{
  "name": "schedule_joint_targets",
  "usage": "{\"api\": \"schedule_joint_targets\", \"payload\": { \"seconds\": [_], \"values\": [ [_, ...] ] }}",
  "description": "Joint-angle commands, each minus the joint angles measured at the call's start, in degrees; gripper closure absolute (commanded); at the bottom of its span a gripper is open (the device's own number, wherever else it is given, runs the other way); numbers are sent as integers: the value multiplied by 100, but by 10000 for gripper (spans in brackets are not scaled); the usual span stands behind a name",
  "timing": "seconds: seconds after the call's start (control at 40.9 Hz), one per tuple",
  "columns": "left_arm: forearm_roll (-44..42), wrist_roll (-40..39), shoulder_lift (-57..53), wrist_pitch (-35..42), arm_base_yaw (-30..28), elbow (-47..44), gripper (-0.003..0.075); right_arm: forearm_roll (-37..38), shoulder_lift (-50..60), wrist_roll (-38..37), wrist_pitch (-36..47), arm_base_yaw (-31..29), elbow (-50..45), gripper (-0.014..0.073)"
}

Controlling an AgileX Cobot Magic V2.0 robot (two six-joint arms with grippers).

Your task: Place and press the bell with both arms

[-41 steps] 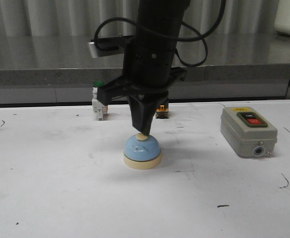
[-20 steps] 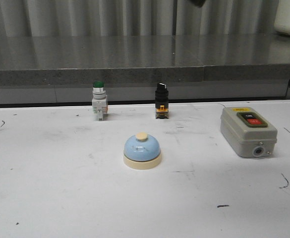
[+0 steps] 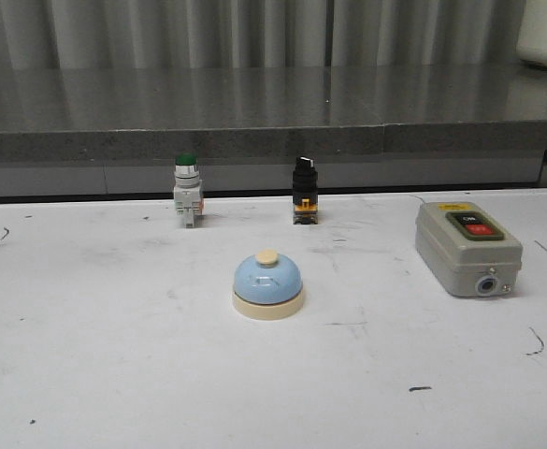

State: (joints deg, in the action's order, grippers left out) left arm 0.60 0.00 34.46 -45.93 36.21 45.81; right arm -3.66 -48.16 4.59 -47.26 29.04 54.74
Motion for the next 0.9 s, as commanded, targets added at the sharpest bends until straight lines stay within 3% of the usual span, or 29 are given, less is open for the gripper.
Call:
{"api": "schedule_joint_targets", "payload": {
  "seconds": [0.0,0.342,0.758,0.88],
  "values": [
    [50,-66,7,404,-7,139,166,29,528,52,417,-34,-229,662],
    [50,-66,7,404,-7,139,166,36,1756,52,377,-34,-1033,662],
    [50,-66,7,404,-7,139,166,36,1856,52,357,-34,-1053,662],
    [-60,0,7,379,-7,139,235,36,1856,52,357,-34,-1053,662]
  ]
}}
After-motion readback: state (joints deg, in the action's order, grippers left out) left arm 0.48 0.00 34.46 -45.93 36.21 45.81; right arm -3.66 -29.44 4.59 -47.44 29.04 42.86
